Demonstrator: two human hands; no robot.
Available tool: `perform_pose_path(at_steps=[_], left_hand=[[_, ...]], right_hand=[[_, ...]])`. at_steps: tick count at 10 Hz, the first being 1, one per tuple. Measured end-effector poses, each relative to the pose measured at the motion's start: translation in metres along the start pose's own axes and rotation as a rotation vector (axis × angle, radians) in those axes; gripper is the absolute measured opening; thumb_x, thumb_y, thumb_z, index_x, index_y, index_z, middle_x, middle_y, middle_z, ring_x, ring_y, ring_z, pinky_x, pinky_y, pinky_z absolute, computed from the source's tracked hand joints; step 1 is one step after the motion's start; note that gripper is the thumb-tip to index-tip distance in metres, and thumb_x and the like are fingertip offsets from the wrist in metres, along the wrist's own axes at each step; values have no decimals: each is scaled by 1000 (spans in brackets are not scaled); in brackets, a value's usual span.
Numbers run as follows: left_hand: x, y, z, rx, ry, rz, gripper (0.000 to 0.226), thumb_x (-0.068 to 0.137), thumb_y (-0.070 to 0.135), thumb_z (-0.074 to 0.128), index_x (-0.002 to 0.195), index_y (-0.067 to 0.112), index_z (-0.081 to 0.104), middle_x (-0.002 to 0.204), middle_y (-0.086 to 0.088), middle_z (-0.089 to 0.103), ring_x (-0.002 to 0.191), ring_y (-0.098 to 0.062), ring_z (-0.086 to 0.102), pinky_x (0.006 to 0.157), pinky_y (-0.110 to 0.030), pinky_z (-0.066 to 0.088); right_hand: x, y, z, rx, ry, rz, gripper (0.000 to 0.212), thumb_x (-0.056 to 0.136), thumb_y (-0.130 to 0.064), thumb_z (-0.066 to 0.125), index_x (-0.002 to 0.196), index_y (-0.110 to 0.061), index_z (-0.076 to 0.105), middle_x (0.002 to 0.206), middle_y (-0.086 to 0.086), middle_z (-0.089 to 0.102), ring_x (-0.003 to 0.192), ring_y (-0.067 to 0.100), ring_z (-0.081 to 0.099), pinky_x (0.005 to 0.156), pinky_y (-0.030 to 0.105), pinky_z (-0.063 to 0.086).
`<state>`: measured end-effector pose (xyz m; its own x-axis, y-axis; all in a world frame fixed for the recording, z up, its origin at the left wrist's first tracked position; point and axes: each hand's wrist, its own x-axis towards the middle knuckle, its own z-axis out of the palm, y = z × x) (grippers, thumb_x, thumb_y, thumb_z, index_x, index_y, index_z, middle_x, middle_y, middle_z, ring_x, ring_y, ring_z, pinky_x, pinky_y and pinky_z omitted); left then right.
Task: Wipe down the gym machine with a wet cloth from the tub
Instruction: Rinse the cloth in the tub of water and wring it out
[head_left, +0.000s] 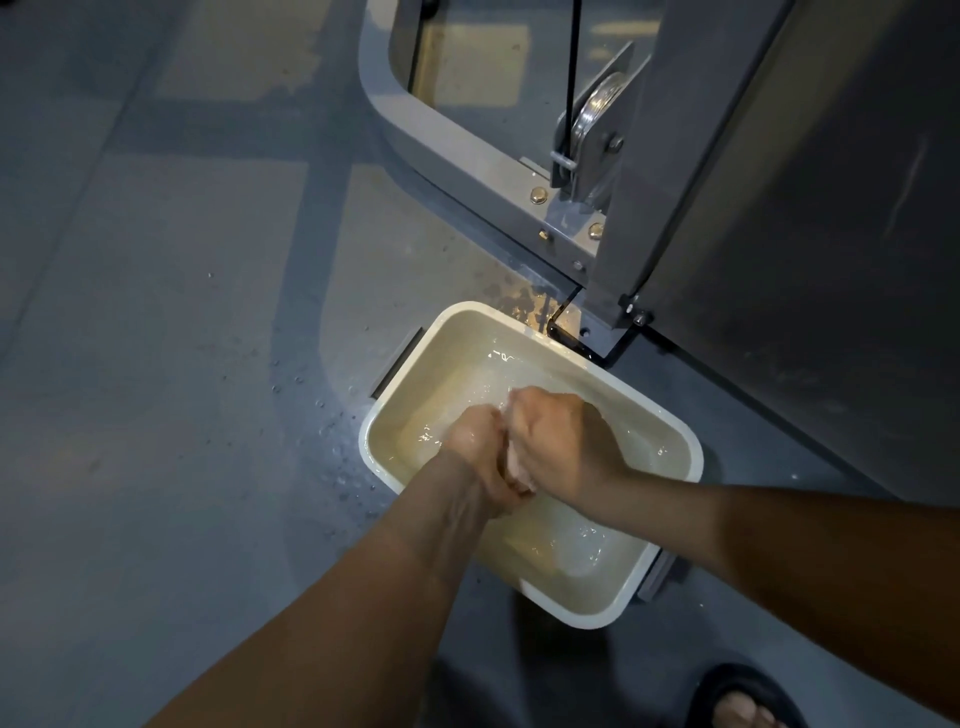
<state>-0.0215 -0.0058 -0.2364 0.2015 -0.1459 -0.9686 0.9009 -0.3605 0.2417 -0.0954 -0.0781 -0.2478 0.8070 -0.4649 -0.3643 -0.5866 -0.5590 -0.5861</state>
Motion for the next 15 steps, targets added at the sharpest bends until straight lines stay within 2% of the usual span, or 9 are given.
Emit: perform_pose_path(at_steps=[2, 3, 5, 7, 9, 10, 12, 13, 15], left_hand=[[-1, 18, -17, -43, 62, -12, 39, 103, 27, 37, 67, 18, 47, 41, 4, 38, 28, -10, 32, 32, -12, 29], [0, 10, -22, 188, 82, 16, 41, 103, 17, 40, 62, 14, 45, 46, 0, 44, 39, -12, 41, 42, -19, 33], [-4, 18, -26, 339, 53, 80, 43, 109, 11, 36, 66, 8, 42, 54, -9, 43, 47, -18, 48, 49, -22, 37], [-10, 13, -21, 148, -90, 21, 36, 109, 13, 28, 78, 14, 45, 76, -3, 44, 65, -14, 44, 53, -23, 44], [6, 7, -16, -62, -5, 35, 41, 102, -2, 22, 87, -4, 61, 66, -15, 58, 58, -24, 58, 52, -28, 57], [1, 6, -11, -76, -16, 9, 38, 103, 23, 31, 89, 7, 63, 76, -15, 70, 75, -26, 65, 84, -37, 53], [1, 5, -18, 216, 118, 63, 36, 103, 11, 43, 67, 12, 42, 64, -6, 42, 50, -17, 46, 48, -21, 43], [-7, 14, -24, 238, 140, 56, 40, 98, 0, 42, 60, 11, 36, 47, -4, 36, 31, -13, 37, 32, -15, 29], [-19, 12, -21, 272, -72, 86, 29, 108, 16, 40, 82, 13, 51, 77, -3, 49, 64, -14, 48, 42, -14, 45]], right_hand=[[-8, -1, 11, 159, -138, 247, 35, 108, -41, 35, 128, -12, 43, 119, 15, 55, 103, 35, 60, 86, 44, 52], [-12, -14, 12, 272, -262, 250, 24, 109, -19, 36, 126, -16, 53, 105, 8, 66, 94, 25, 66, 83, 29, 53], [-37, -36, 12, 562, -134, 64, 60, 86, -60, 31, 97, -17, 71, 95, 6, 74, 95, 22, 69, 90, 35, 54], [-22, -24, 12, -24, 85, -283, 49, 91, -46, 39, 82, -12, 74, 70, 9, 71, 69, 29, 71, 59, 32, 55], [9, 4, 13, -111, -106, 192, 32, 108, -30, 38, 114, -14, 65, 101, 8, 69, 101, 34, 69, 72, 30, 44], [13, 9, 22, 92, -141, 518, 46, 105, -23, 45, 148, -8, 39, 137, 18, 59, 122, 38, 60, 96, 38, 49], [-16, -28, 26, 428, -276, 310, 35, 109, -23, 33, 126, -9, 61, 126, 18, 64, 118, 34, 59, 97, 34, 45], [-36, -36, 18, 495, -149, 178, 41, 98, -42, 36, 78, -16, 61, 89, 7, 72, 89, 27, 64, 82, 35, 50], [-34, -28, 24, 26, 127, -238, 60, 92, -51, 30, 94, -9, 72, 85, 10, 73, 82, 29, 71, 68, 37, 57]])
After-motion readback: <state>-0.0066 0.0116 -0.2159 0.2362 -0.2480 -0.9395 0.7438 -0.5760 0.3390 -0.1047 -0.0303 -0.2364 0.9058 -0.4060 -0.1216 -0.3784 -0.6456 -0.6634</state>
